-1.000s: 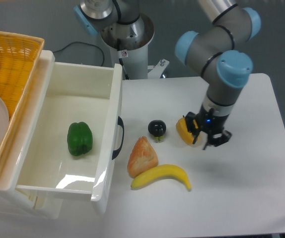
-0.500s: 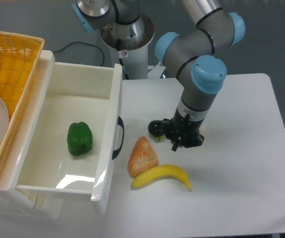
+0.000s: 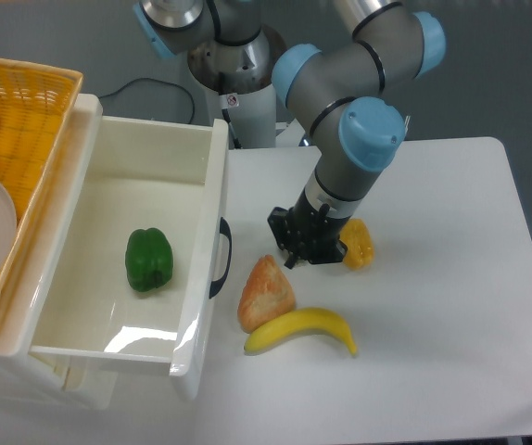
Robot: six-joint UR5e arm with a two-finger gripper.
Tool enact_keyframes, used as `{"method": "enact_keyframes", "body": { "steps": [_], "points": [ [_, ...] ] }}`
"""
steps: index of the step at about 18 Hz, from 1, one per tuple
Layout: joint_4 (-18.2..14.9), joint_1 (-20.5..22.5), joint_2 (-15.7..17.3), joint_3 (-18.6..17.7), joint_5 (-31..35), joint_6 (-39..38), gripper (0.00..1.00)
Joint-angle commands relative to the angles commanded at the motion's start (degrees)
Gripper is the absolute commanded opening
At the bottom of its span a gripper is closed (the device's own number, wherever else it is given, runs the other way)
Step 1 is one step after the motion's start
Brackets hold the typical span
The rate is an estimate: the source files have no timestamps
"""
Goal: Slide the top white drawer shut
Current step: 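Move the gripper toward the open drawer's front panel beside the handle, then push the drawer front with the gripper into the cabinet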
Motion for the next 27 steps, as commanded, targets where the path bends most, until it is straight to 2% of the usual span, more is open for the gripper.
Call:
{"method": "enact_keyframes", "body": {
  "steps": [5,27],
  "points": [
    [0.00,-0.09,0.17,-1.23,-4.31,0.00,0.00],
    [-2.63,-2.02,1.49,-1.67,-7.04,-0.09,0.00]
  ]
}}
